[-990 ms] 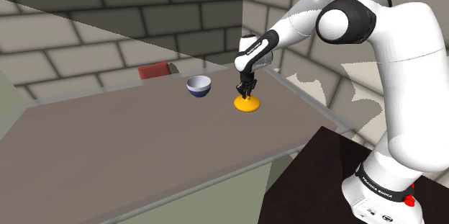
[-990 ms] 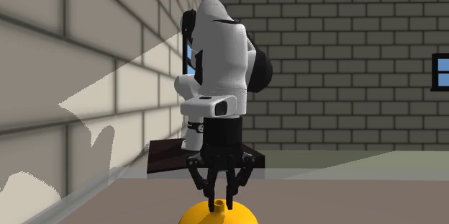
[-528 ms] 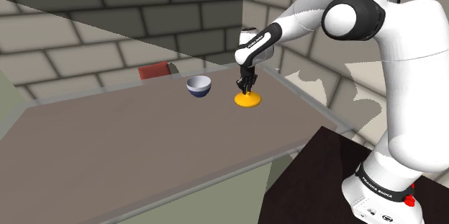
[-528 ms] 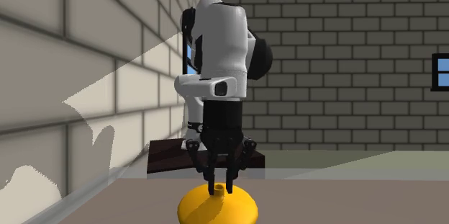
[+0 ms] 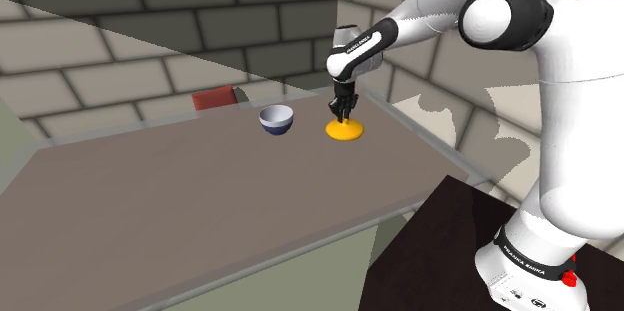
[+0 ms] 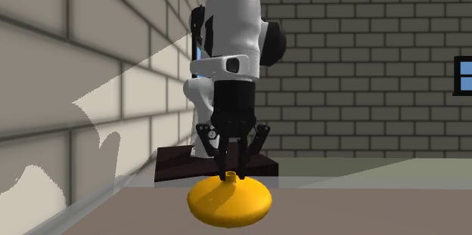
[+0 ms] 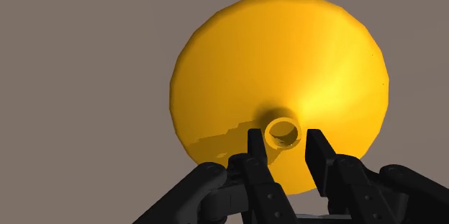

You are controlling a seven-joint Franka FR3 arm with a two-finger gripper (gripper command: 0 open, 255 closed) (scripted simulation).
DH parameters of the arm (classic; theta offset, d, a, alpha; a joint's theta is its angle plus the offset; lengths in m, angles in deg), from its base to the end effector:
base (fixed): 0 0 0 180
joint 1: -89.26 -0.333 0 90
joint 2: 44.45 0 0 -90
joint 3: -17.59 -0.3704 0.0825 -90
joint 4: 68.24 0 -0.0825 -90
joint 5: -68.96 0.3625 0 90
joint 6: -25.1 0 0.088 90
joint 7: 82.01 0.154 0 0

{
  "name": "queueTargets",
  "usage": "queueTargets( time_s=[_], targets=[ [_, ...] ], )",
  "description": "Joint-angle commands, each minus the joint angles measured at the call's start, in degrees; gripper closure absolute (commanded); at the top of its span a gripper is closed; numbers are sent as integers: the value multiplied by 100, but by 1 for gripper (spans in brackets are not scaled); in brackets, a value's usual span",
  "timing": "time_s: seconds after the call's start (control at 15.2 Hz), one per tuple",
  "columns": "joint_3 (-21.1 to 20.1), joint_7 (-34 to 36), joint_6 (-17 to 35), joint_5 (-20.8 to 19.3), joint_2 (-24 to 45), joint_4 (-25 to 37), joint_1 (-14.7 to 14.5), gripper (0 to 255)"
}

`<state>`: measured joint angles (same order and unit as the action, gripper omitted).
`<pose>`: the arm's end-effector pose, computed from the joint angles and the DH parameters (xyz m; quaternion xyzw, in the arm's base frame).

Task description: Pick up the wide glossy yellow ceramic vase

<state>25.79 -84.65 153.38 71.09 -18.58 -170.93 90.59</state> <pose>0.6507 -0.0983 0.3170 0.9978 -0.0645 -0.0017 0.0165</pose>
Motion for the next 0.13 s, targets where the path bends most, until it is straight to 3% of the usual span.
queueTargets(
  time_s=[0.0,0.07],
  targets=[
    [7,-4,-67,-8,-56,12,2,255],
    [7,-4,-68,-8,-56,13,2,255]
  ],
)
